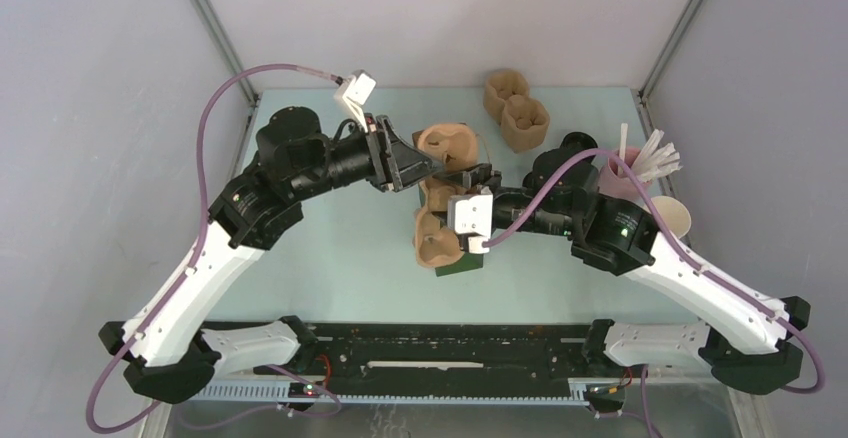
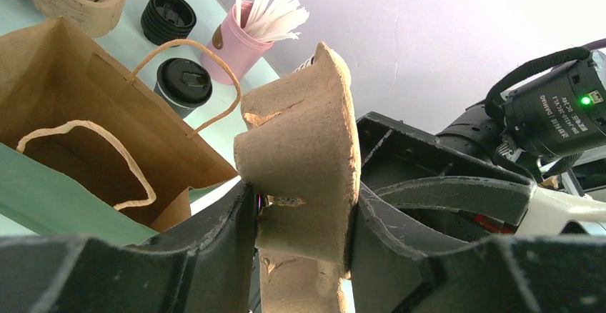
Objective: Pack the takeout coffee
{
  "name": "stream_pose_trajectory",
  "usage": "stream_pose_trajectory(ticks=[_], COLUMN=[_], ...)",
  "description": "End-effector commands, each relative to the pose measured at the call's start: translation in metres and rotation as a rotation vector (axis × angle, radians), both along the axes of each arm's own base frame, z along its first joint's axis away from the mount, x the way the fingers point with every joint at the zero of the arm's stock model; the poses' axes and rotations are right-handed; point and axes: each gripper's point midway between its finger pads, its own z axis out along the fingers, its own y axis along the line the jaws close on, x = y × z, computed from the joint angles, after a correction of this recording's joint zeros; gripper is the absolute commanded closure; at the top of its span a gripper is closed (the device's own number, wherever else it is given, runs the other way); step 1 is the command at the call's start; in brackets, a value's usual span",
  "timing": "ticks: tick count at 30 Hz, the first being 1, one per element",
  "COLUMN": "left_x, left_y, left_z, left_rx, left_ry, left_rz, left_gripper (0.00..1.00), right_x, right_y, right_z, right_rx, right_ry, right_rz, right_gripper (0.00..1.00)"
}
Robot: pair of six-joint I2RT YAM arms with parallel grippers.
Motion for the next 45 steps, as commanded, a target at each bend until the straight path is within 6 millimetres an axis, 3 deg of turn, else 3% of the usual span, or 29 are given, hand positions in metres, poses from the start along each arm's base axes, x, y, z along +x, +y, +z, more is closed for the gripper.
stream_pose_trajectory(ticks=[1,4,7,13,17,20,22,27,33,37,40,45], left_x=[-0.005,-0.005,-0.004,-0.002,0.012,0.025,0.036,0.069,0.096,0.099,0.099,0.107], left_y=[-0.002,-0.001,0.002,0.016,0.048,0.078,0.092,0.078,0.047,0.031,0.026,0.042], left_z=[0.005,0.006,0.008,0.018,0.030,0.026,0.013,-0.024,-0.031,-0.065,-0.089,-0.090], left_rx=[-0.026,-0.027,-0.028,-0.021,0.015,0.093,0.166,0.303,0.365,0.458,0.491,0.532], left_ry=[0.007,0.004,-0.001,-0.038,-0.102,-0.125,-0.099,-0.011,0.024,0.037,0.051,0.006], left_rz=[-0.028,-0.025,-0.020,0.029,0.191,0.352,0.440,0.476,0.450,0.449,0.453,0.527], left_gripper=[0.62,0.61,0.53,0.16,0.08,0.06,0.06,0.07,0.13,0.18,0.31,0.61], right_x=[0.008,0.009,0.007,0.007,0.012,0.011,0.007,-0.005,-0.012,-0.013,-0.014,-0.011], right_y=[-0.001,-0.004,-0.007,-0.018,-0.036,-0.063,-0.083,-0.121,-0.138,-0.142,-0.137,-0.129], right_z=[0.016,0.015,0.017,0.012,0.010,0.014,0.015,0.018,0.011,0.014,0.015,0.014], right_rx=[0.036,0.032,0.048,0.062,0.086,0.108,0.115,0.147,0.134,0.145,0.150,0.143], right_ry=[-0.058,-0.057,-0.066,-0.028,0.021,0.048,0.066,0.094,0.116,0.112,0.114,0.116], right_rz=[-0.048,-0.059,-0.059,-0.103,-0.198,-0.287,-0.332,-0.401,-0.441,-0.450,-0.432,-0.428], right_gripper=[0.42,0.48,0.48,0.50,0.52,0.53,0.52,0.53,0.55,0.54,0.55,0.55])
